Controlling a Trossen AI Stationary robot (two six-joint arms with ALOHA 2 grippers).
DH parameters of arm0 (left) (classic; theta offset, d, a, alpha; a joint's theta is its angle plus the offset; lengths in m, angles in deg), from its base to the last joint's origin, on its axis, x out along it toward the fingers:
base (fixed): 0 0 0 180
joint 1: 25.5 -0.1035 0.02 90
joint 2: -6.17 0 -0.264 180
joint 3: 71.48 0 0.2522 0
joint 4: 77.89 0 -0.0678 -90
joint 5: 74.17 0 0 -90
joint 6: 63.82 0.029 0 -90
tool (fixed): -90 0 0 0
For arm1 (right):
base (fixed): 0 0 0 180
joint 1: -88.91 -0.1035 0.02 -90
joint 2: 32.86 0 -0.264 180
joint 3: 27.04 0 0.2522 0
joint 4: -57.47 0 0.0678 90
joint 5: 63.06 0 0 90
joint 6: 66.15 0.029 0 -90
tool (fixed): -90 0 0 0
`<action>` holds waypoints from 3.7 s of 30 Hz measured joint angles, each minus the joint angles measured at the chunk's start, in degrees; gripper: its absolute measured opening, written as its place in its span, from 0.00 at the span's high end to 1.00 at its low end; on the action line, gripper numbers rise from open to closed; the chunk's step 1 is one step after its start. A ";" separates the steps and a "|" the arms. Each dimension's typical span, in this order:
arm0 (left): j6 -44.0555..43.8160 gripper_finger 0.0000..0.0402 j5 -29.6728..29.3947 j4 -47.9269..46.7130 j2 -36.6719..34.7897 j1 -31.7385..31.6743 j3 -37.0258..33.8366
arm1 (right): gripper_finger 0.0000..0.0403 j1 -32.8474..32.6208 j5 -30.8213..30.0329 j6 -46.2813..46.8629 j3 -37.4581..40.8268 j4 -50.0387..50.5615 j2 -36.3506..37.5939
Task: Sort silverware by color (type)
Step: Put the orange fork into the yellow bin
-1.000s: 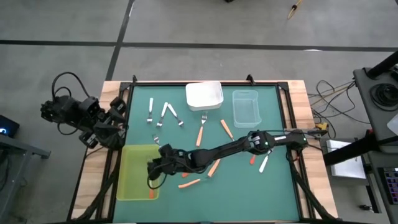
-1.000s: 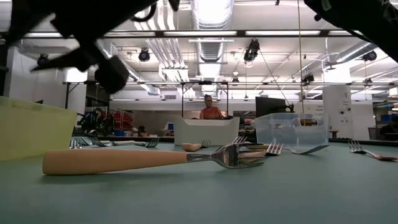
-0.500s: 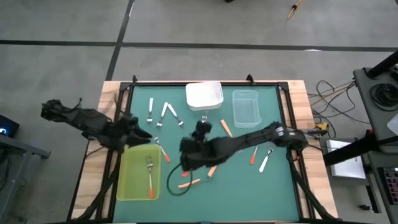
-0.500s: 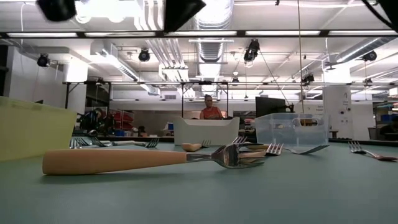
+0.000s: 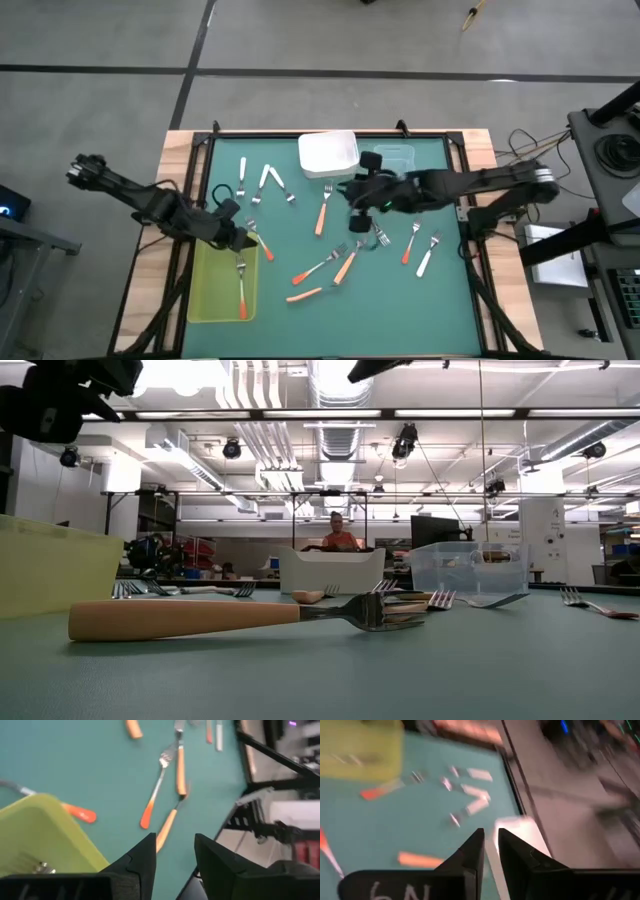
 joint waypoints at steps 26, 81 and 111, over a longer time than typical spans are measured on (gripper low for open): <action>23.19 1.00 5.88 -24.42 24.09 13.29 11.71 | 0.98 8.66 14.29 -0.37 29.82 -31.48 10.13; 28.54 1.00 5.36 -12.90 39.87 16.76 3.12 | 0.98 9.18 14.27 -5.50 32.45 -30.69 10.36; 24.88 1.00 3.75 -9.38 40.29 16.65 3.12 | 0.98 9.18 14.27 -5.32 32.45 -31.13 10.36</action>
